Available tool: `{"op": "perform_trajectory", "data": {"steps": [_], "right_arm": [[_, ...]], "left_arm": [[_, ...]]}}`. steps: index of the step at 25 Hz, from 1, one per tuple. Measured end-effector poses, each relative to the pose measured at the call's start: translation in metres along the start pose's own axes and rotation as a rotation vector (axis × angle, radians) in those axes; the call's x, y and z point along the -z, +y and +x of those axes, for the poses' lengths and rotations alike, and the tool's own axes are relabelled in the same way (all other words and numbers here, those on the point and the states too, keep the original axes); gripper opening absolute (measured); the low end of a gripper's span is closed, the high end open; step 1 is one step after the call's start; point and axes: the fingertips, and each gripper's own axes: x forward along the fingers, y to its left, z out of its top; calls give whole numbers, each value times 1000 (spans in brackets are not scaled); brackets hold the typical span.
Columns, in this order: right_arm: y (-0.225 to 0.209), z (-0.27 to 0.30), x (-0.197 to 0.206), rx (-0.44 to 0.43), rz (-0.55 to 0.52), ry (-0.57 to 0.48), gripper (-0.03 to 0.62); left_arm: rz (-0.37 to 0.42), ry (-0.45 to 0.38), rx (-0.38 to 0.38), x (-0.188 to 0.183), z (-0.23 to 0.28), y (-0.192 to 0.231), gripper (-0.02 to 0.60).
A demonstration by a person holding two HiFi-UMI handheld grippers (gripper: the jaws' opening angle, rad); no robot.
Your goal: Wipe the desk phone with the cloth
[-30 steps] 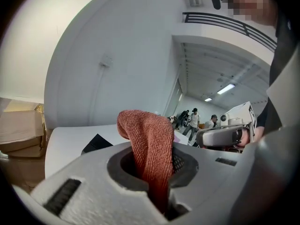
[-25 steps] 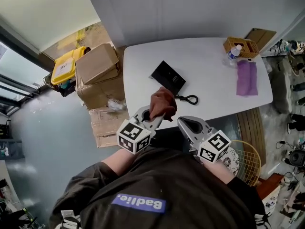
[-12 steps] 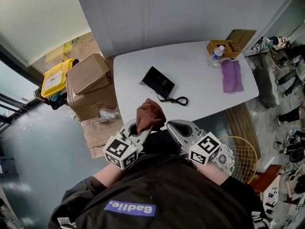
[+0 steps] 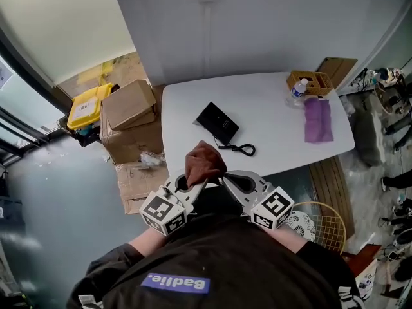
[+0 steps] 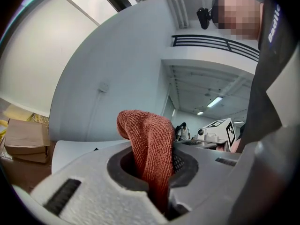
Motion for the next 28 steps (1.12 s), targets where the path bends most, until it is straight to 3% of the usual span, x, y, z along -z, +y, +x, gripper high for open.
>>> {"op": "perform_trajectory", "data": {"steps": [11, 28], "right_arm": [[4, -5, 0, -47, -16, 1, 29], [17, -14, 2, -49, -27, 5, 29]], "left_arm": [[12, -10, -32, -3, -2, -7, 54], [16, -21, -26, -1, -13, -20, 54]]}}
